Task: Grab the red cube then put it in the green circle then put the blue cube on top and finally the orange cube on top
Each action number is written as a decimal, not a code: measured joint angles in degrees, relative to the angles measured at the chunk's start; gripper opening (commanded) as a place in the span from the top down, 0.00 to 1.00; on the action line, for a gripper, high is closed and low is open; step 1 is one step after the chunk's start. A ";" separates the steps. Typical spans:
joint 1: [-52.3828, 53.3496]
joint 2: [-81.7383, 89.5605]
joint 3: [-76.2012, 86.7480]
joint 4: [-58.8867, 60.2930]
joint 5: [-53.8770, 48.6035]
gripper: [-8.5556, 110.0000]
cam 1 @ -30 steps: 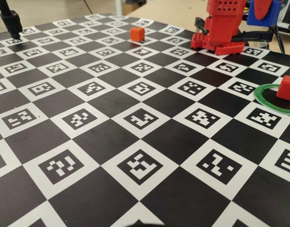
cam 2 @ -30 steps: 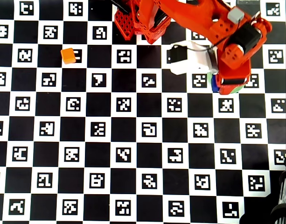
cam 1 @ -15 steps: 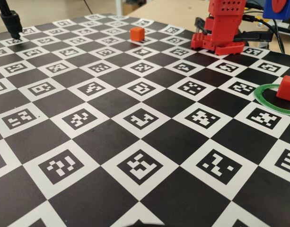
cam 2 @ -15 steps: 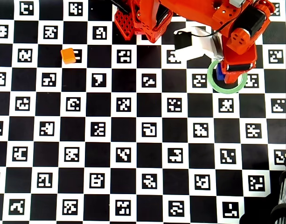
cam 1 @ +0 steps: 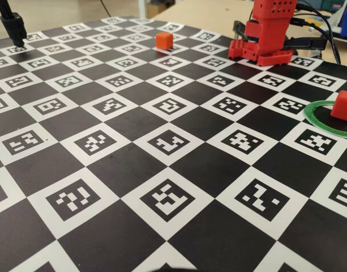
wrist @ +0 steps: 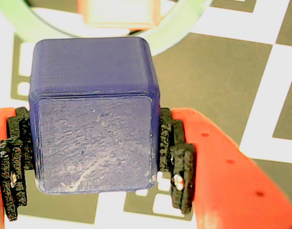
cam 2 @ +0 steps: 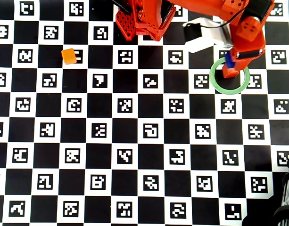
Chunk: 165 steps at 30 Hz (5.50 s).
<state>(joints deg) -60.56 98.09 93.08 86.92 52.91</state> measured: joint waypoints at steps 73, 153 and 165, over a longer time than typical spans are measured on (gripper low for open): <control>-3.08 -8.44 9.58 -15.38 0.35 0.92; -1.41 -7.73 4.13 2.81 -4.04 0.51; 13.18 -2.90 -10.11 12.22 -18.19 0.51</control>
<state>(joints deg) -47.37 95.19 82.97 99.14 34.72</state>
